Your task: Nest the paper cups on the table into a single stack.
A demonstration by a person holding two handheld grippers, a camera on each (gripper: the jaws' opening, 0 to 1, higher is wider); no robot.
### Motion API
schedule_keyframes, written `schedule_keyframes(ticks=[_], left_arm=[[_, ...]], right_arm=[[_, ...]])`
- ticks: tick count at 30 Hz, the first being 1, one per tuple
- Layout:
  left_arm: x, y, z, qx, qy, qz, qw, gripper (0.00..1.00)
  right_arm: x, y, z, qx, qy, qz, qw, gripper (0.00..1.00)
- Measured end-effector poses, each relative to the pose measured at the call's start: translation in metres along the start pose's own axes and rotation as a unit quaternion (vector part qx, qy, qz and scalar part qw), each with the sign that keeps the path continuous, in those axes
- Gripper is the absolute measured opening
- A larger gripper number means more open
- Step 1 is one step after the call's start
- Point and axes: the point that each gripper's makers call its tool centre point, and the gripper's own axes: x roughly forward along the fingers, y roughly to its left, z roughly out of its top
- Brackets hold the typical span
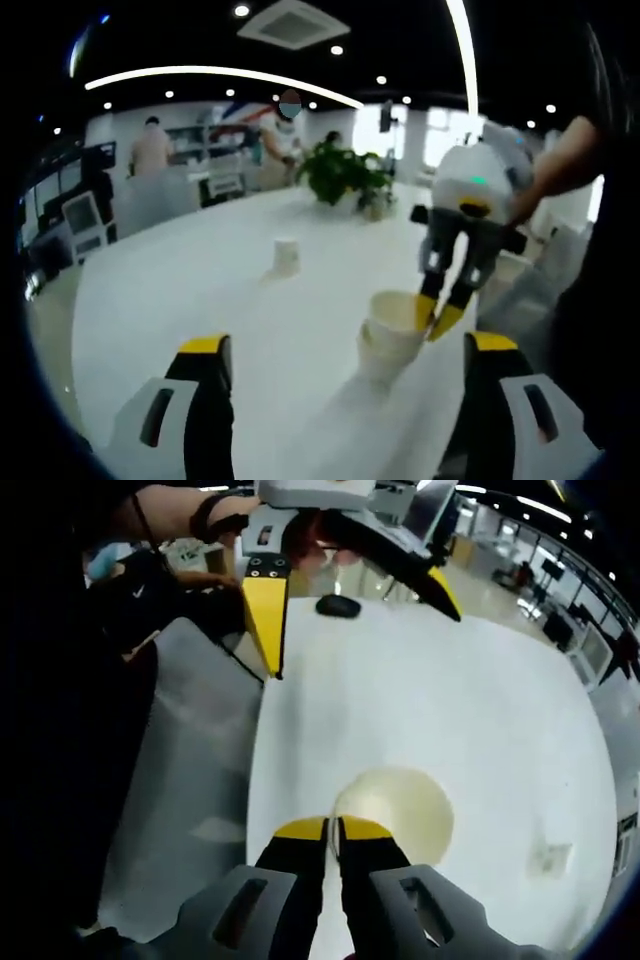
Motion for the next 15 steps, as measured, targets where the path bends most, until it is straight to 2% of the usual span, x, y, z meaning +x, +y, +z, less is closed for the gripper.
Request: schedule_keyframes(ticks=[9,15], left_arm=[[0.0000,-0.0020,-0.0011,0.000,0.004,-0.002,1.0000,0.95],[-0.0001,-0.0009,0.0026,-0.010,-0.005,0.003,0.9999,0.95]], right_arm=[[0.0053,0.0003,-0.0068,0.006,0.005,0.000,1.0000,0.07],[0.0053,-0.0011,-0.0100,0.013,0.006,-0.008,0.9999,0.18]])
